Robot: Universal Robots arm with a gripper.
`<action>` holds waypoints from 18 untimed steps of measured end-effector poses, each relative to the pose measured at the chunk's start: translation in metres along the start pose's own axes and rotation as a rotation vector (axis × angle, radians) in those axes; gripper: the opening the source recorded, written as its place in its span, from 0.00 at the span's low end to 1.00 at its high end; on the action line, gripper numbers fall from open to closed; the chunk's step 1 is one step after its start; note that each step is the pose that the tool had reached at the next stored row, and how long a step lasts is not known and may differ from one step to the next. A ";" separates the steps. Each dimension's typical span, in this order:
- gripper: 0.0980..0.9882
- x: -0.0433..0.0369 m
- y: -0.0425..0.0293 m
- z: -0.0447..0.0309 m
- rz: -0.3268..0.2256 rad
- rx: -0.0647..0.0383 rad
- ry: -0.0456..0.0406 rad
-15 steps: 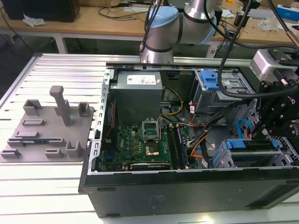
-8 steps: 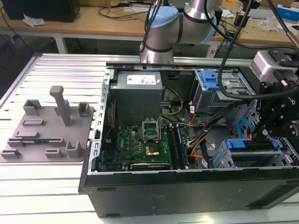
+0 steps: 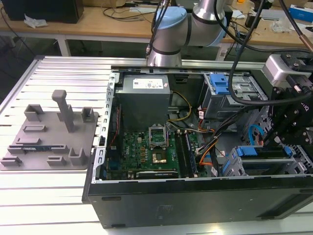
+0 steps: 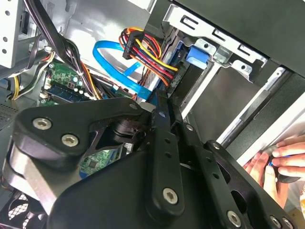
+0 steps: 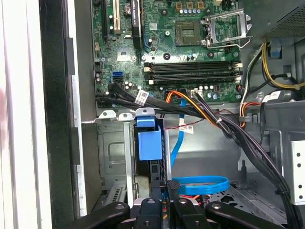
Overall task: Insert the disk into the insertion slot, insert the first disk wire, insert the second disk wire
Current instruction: 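Insert the second disk wire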
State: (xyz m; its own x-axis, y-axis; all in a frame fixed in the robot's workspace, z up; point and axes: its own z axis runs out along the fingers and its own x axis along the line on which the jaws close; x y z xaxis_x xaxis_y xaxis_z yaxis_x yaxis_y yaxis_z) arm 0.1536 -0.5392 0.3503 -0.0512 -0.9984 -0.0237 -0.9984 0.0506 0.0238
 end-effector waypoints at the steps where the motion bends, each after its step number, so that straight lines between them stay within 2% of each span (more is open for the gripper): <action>1: 0.07 0.0000 -0.0001 0.0004 0.000 0.000 -0.0001; 14: 0.07 0.0001 -0.0016 0.0041 0.000 0.000 0.0000; 18: 0.07 0.0002 -0.0018 0.0076 0.000 0.000 0.0006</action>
State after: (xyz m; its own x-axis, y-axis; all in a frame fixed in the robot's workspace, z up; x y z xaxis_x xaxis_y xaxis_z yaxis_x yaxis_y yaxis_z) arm 0.1552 -0.5393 0.3427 -0.0512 -0.9984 -0.0232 -0.9984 0.0506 0.0238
